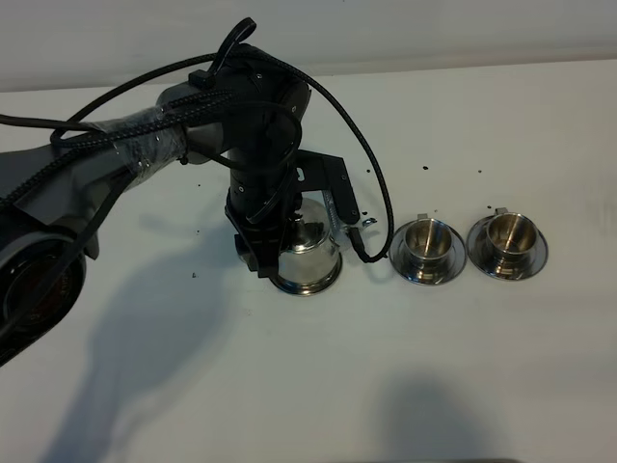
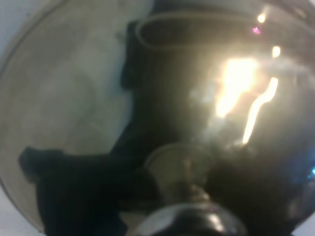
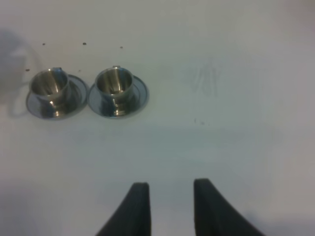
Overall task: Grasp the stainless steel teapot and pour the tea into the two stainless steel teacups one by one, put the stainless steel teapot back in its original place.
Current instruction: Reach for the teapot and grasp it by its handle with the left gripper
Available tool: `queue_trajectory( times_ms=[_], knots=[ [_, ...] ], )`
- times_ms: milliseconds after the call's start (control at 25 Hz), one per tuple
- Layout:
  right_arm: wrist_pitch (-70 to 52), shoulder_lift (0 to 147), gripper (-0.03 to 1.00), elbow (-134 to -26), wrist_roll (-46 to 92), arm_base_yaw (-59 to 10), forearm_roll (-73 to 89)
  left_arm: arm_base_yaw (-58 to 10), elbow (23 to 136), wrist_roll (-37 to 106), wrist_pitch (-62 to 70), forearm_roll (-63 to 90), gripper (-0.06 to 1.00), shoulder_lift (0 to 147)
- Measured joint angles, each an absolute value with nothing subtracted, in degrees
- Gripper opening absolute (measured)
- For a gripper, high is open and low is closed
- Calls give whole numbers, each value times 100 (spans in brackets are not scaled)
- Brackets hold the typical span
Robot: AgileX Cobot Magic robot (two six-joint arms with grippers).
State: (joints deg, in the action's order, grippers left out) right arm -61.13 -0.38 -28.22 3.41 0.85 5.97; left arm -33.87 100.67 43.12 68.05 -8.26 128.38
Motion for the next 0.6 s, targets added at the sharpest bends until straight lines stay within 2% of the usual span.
queue_trajectory(
  times_ms=[200,480,600],
  knots=[
    [-6113,-38,21,-2822,334,85,597,-3387,10067,4306,6805,-826,40,12838],
    [-6113,-38,21,-2822,339,85,597,-3387,10067,4301,6805,-826,22,12845],
    [-6113,-38,21,-2822,339,85,597,-3387,10067,4301,6805,-826,22,12845]
  ],
)
